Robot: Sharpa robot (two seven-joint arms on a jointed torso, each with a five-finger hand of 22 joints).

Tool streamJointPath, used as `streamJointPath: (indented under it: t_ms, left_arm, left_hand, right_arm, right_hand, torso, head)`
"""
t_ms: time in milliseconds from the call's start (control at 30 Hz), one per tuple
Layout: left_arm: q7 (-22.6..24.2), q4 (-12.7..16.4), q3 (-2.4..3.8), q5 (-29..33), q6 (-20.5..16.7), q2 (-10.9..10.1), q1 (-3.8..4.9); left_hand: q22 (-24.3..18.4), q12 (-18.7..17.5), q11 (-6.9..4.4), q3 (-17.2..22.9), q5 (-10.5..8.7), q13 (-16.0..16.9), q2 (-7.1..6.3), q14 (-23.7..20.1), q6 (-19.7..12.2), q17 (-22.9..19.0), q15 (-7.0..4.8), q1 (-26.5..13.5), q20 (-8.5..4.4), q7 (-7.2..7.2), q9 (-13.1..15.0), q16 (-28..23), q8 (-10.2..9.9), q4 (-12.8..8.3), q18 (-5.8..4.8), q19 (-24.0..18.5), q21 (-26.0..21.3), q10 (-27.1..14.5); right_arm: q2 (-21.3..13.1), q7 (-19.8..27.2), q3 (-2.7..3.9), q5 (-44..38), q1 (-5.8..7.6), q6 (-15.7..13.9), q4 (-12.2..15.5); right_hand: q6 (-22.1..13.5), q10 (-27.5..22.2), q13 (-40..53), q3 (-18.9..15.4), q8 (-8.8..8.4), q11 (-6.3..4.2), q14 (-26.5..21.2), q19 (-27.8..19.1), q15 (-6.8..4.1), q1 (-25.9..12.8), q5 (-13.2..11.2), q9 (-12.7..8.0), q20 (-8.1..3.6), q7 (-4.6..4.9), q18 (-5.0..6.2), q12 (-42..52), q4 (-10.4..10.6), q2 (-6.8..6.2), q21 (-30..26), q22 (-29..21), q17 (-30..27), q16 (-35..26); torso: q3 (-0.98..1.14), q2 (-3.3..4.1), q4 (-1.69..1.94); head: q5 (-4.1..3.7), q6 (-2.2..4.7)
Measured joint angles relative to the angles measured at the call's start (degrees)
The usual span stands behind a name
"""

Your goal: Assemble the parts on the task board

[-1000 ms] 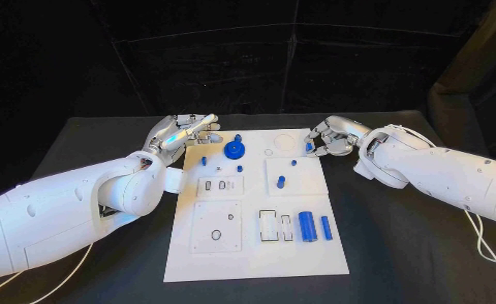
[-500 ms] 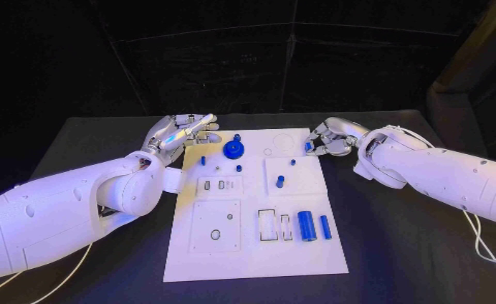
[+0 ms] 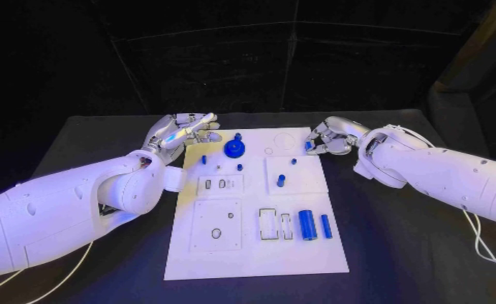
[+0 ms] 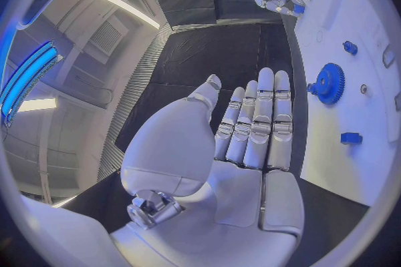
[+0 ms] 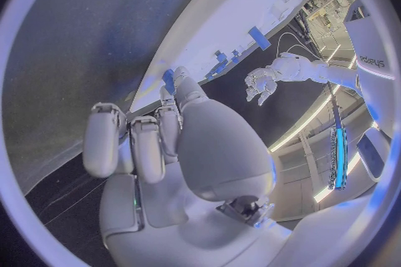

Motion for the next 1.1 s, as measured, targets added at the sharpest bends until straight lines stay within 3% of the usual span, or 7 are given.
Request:
streamJointPath:
  t_ms: [100, 267, 333, 600, 800, 1100]
  left_arm:
    - [0.0, 0.0, 0.0, 0.0, 0.0, 0.0, 0.0]
    - [0.0, 0.1, 0.0, 0.0, 0.0, -0.2, -0.01]
    - [0.0, 0.1, 0.0, 0.0, 0.0, -0.3, -0.01]
    - [0.0, 0.2, 0.0, 0.0, 0.0, -0.5, 0.0]
    - [0.0, 0.1, 0.0, 0.0, 0.0, -0.5, 0.04]
    - [0.0, -0.8, 0.0, 0.1, 0.0, -0.7, 0.08]
  left_hand:
    - [0.0, 0.0, 0.0, 0.0, 0.0, 0.0, 0.0, 0.0, 0.0, 0.0, 0.0, 0.0, 0.0, 0.0, 0.0, 0.0, 0.0, 0.0, 0.0, 0.0, 0.0, 0.0]
    - [0.0, 0.0, 0.0, 0.0, 0.0, 0.0, 0.0, 0.0, 0.0, 0.0, 0.0, 0.0, 0.0, 0.0, 0.0, 0.0, 0.0, 0.0, 0.0, 0.0, 0.0, 0.0]
    - [0.0, 0.0, 0.0, 0.0, 0.0, 0.0, 0.0, 0.0, 0.0, 0.0, 0.0, 0.0, 0.0, 0.0, 0.0, 0.0, 0.0, 0.0, 0.0, 0.0, 0.0, 0.0]
    - [0.0, 0.0, 0.0, 0.0, 0.0, 0.0, 0.0, 0.0, 0.0, 0.0, 0.0, 0.0, 0.0, 0.0, 0.0, 0.0, 0.0, 0.0, 0.0, 0.0, 0.0, 0.0]
    - [0.0, 0.0, 0.0, 0.0, 0.0, 0.0, 0.0, 0.0, 0.0, 0.0, 0.0, 0.0, 0.0, 0.0, 0.0, 0.0, 0.0, 0.0, 0.0, 0.0, 0.0, 0.0]
    - [-0.1, 0.0, 0.0, 0.2, 0.0, 0.0, 0.26, 0.0, 0.0, 0.1, 0.0, 0.3, 0.2, 0.0, 0.0, 0.0, 0.0, -0.2, -0.01, 0.2, 0.0, 0.0]
  right_arm:
    - [0.0, 0.1, 0.0, 0.0, -0.04, -0.7, 0.4]
    - [-0.4, 0.0, 0.0, 0.2, -0.04, -3.2, 2.2]
    - [-0.8, -0.3, 0.01, 0.4, -0.04, -4.5, 3.7]
    - [-1.1, -2.8, 0.07, 0.3, 0.16, -8.1, 9.9]
    - [1.5, -6.7, 0.11, -1.3, 0.38, -9.4, 13.2]
    - [7.2, -12.8, 0.06, -5.6, 0.36, -9.0, 15.3]
  right_hand:
    - [0.2, 0.1, 0.0, 0.3, 0.19, -0.11, -0.2, 0.1, -0.18, -0.3, 0.2, 0.0, -0.15, 0.05, 0.0, 0.4, 0.3, 0.26, 0.2, 0.4, 0.0, 0.1]
    - [0.3, 0.2, -2.5, 0.7, 0.23, -0.19, 0.0, 0.5, -0.4, -2.7, 3.4, 0.0, -0.53, 0.1, 0.0, 0.9, 0.9, -0.03, 0.6, 1.4, 0.0, 0.3]
    - [0.6, 0.6, -3.0, 0.7, 0.23, -0.61, 0.0, 0.8, -0.41, -3.1, 3.6, 0.1, -0.7, -0.16, 0.0, 0.9, 0.9, -0.28, 1.0, 1.9, 0.0, 0.3]
    - [0.6, 1.0, -3.8, 1.1, 0.22, -0.58, -0.2, 1.2, -0.59, -3.2, 3.8, 0.1, -0.72, -0.18, 0.0, 1.5, 1.3, -0.35, 1.3, 2.7, 0.0, 0.5]
    - [0.6, 1.0, -4.1, 1.6, 0.17, -0.58, 0.0, 1.2, -0.79, -3.4, 4.0, 0.1, -0.72, -0.19, 0.0, 1.6, 0.9, -0.45, 1.3, 2.7, 0.0, 0.5]
    - [1.2, 1.5, -5.2, 1.9, 0.09, -1.11, 0.0, 1.4, -0.79, -4.1, 3.7, 0.1, -0.93, -0.39, 0.0, 1.6, 1.1, -0.98, 1.3, 2.7, 0.0, 0.5]
  torso:
    - [-0.01, 0.0, 0.01]
    - [-0.03, -0.03, 0.0]
    - [-0.05, -0.05, 0.0]
    - [-0.23, -0.16, 0.07]
    - [-0.46, -0.41, 0.26]
    - [-0.77, -0.64, 0.58]
  head:
    - [0.01, 0.0]
    - [0.14, 0.12]
    - [0.16, 0.14]
    - [0.13, 0.09]
    - [0.47, -0.4]
    - [1.94, -1.54]
